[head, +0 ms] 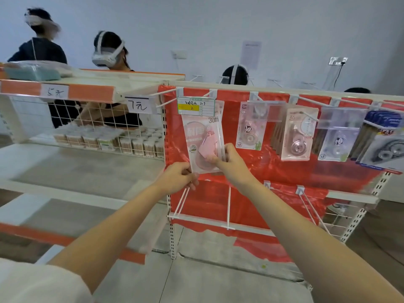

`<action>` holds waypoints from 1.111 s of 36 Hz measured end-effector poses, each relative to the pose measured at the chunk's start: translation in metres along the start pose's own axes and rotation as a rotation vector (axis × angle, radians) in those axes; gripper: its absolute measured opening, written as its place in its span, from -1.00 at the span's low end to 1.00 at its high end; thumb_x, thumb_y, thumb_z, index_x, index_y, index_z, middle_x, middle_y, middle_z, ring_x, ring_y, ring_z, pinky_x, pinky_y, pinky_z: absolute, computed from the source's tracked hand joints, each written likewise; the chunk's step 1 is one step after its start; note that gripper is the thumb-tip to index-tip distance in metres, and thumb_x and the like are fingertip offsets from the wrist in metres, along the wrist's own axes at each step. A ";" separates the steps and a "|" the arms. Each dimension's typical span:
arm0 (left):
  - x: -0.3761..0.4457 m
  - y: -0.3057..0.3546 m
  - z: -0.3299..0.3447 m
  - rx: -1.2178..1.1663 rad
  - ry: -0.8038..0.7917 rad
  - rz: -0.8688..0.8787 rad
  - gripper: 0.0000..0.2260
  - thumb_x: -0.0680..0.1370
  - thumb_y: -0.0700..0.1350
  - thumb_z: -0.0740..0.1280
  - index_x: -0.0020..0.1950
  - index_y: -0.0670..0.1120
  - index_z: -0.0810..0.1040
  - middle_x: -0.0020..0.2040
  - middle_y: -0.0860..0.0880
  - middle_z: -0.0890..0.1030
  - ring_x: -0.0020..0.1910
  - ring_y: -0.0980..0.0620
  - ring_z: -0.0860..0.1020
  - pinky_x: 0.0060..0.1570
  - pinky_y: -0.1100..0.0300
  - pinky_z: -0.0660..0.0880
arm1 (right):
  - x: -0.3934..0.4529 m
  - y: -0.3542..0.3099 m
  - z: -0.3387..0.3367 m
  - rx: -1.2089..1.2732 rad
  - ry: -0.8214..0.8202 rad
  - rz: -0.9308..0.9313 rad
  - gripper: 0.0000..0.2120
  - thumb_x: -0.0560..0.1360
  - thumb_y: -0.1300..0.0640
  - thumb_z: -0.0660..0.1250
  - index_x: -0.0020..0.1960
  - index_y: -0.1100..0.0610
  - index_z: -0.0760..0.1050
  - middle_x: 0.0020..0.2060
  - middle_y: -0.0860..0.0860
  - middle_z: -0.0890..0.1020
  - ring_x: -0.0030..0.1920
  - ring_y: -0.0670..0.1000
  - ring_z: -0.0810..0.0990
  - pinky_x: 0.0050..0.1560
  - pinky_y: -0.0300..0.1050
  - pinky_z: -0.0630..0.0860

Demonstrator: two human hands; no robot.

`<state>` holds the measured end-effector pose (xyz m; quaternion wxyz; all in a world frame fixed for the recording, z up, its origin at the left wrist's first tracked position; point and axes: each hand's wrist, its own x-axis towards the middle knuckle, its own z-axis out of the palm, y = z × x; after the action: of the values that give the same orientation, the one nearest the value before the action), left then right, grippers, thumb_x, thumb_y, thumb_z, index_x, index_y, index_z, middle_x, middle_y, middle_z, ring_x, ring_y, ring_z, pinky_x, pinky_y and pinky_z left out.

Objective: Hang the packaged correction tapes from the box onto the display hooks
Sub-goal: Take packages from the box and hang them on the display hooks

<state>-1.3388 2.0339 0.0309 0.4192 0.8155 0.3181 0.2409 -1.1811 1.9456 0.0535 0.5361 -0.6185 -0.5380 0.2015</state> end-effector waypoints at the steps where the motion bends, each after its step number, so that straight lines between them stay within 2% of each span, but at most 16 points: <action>1: 0.000 -0.001 -0.001 -0.001 -0.003 -0.004 -0.90 0.58 -0.18 0.30 -0.09 -0.21 0.50 -0.16 -0.14 0.68 -0.21 -0.07 0.66 -0.10 0.06 0.60 | 0.000 0.001 0.000 0.001 -0.011 0.008 -0.74 0.56 0.09 0.33 -0.14 0.05 0.24 -0.32 -0.10 0.34 -0.34 -0.11 0.34 -0.30 -0.24 0.30; 5: 0.000 -0.006 -0.002 -0.026 -0.040 -0.032 -0.93 0.57 -0.23 0.31 -0.07 -0.22 0.54 -0.23 -0.10 0.67 -0.30 0.04 0.64 -0.15 0.16 0.59 | -0.002 0.002 0.004 -0.016 -0.057 0.021 -0.77 0.54 0.07 0.35 -0.06 0.06 0.28 -0.26 -0.11 0.41 -0.27 -0.13 0.42 -0.28 -0.26 0.36; 8: 0.000 -0.007 -0.002 -0.068 -0.041 -0.047 -0.91 0.58 -0.24 0.29 -0.12 -0.20 0.53 -0.25 -0.08 0.66 -0.36 0.11 0.63 -0.27 0.28 0.55 | -0.004 0.002 0.006 -0.024 -0.038 -0.002 -0.76 0.55 0.09 0.33 -0.13 0.01 0.26 -0.29 -0.15 0.38 -0.32 -0.19 0.38 -0.32 -0.32 0.33; 13: 0.005 -0.008 -0.008 -0.205 -0.016 -0.073 -0.86 0.59 -0.33 0.22 -0.13 -0.25 0.53 -0.34 -0.04 0.66 -0.37 0.07 0.64 -0.31 0.28 0.56 | 0.001 -0.005 0.011 -0.043 -0.001 -0.029 -0.77 0.56 0.09 0.31 -0.07 0.11 0.25 -0.28 -0.09 0.37 -0.31 -0.12 0.36 -0.36 -0.33 0.32; 17: 0.004 -0.011 -0.011 -0.222 -0.056 -0.093 -0.83 0.58 -0.36 0.22 -0.16 -0.25 0.56 -0.30 -0.11 0.65 -0.39 0.08 0.63 -0.32 0.31 0.56 | 0.002 0.000 0.016 -0.060 -0.014 -0.012 -0.70 0.57 0.12 0.30 -0.18 -0.05 0.19 -0.30 -0.13 0.36 -0.33 -0.17 0.37 -0.39 -0.42 0.34; 20: 0.005 -0.015 -0.011 -0.226 -0.083 -0.095 -0.81 0.58 -0.34 0.23 -0.17 -0.22 0.58 -0.30 -0.09 0.67 -0.37 0.07 0.63 -0.28 0.28 0.56 | -0.001 0.010 0.018 -0.054 0.008 0.014 -0.78 0.57 0.10 0.30 -0.11 0.05 0.25 -0.27 -0.08 0.37 -0.29 -0.12 0.38 -0.30 -0.32 0.35; 21: 0.006 -0.015 -0.012 -0.228 -0.091 -0.090 -0.80 0.58 -0.33 0.24 -0.17 -0.19 0.59 -0.29 -0.09 0.67 -0.35 0.06 0.64 -0.26 0.27 0.57 | -0.002 0.011 0.017 -0.038 0.018 0.029 -0.79 0.57 0.07 0.30 -0.04 0.13 0.29 -0.22 -0.04 0.41 -0.24 -0.08 0.40 -0.22 -0.21 0.39; 23: 0.007 -0.015 -0.012 -0.219 -0.105 -0.070 -0.78 0.58 -0.31 0.24 -0.21 -0.15 0.60 -0.26 -0.11 0.68 -0.32 0.04 0.64 -0.23 0.25 0.56 | -0.003 0.014 0.016 0.007 0.043 0.073 -0.68 0.55 0.02 0.32 0.11 0.22 0.32 -0.12 0.01 0.47 -0.12 -0.03 0.46 -0.09 -0.07 0.45; 26: 0.009 -0.013 -0.013 -0.197 -0.122 -0.034 -0.78 0.59 -0.27 0.25 -0.21 -0.14 0.60 -0.21 -0.15 0.68 -0.30 0.03 0.64 -0.21 0.24 0.55 | -0.001 0.012 0.013 0.082 0.087 0.109 -0.67 0.53 -0.04 0.33 0.14 0.14 0.35 -0.07 -0.06 0.52 0.00 -0.03 0.53 0.04 -0.05 0.51; 28: 0.012 -0.012 -0.012 -0.169 -0.111 -0.029 -0.81 0.60 -0.25 0.24 -0.15 -0.18 0.61 -0.21 -0.15 0.68 -0.30 0.04 0.64 -0.21 0.25 0.55 | 0.003 0.010 0.012 0.084 0.089 0.107 -0.68 0.52 -0.03 0.34 0.13 0.14 0.36 -0.09 -0.06 0.52 -0.03 -0.02 0.53 0.02 -0.03 0.55; 30: 0.015 -0.012 -0.012 -0.151 -0.098 -0.035 -0.83 0.60 -0.25 0.24 -0.11 -0.23 0.60 -0.22 -0.14 0.67 -0.30 0.05 0.64 -0.21 0.24 0.55 | 0.006 0.006 0.011 0.046 0.086 0.083 -0.67 0.53 -0.02 0.34 0.13 0.18 0.36 -0.11 -0.03 0.51 -0.08 -0.04 0.50 -0.05 -0.09 0.48; 33: 0.017 -0.015 -0.013 -0.148 -0.117 -0.051 -0.83 0.58 -0.27 0.26 -0.14 -0.23 0.62 -0.25 -0.11 0.68 -0.31 0.04 0.64 -0.18 0.21 0.57 | 0.007 0.006 0.012 0.007 0.051 0.072 -0.69 0.53 0.01 0.35 0.11 0.19 0.35 -0.11 0.02 0.50 -0.09 -0.01 0.49 -0.01 0.06 0.51; 35: 0.016 -0.020 -0.013 -0.141 -0.138 -0.063 -0.84 0.56 -0.29 0.29 -0.16 -0.20 0.63 -0.26 -0.12 0.68 -0.30 0.02 0.64 -0.16 0.20 0.59 | 0.005 0.010 0.013 -0.028 0.009 0.045 -0.80 0.55 0.04 0.33 -0.01 0.09 0.33 -0.20 -0.03 0.45 -0.14 -0.01 0.48 -0.05 0.09 0.55; 37: 0.014 -0.023 -0.013 -0.153 -0.138 -0.074 -0.85 0.54 -0.31 0.31 -0.17 -0.20 0.64 -0.28 -0.10 0.68 -0.31 0.02 0.64 -0.18 0.23 0.60 | 0.000 0.012 0.016 -0.035 -0.022 0.015 -0.80 0.55 0.06 0.33 -0.10 -0.01 0.29 -0.23 -0.09 0.43 -0.15 -0.03 0.50 -0.07 0.13 0.62; 40: 0.013 -0.024 -0.017 -0.203 -0.116 -0.056 -0.84 0.53 -0.33 0.31 -0.20 -0.20 0.64 -0.31 -0.09 0.68 -0.34 0.04 0.64 -0.22 0.26 0.58 | -0.006 0.007 0.019 -0.008 -0.016 -0.033 -0.78 0.56 0.07 0.32 -0.11 -0.08 0.27 -0.22 -0.15 0.44 -0.16 -0.11 0.51 -0.10 0.00 0.65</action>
<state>-1.3487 2.0631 0.0219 0.5239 0.7721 0.2901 0.2126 -1.1955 1.9501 0.0386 0.5324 -0.6102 -0.5532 0.1954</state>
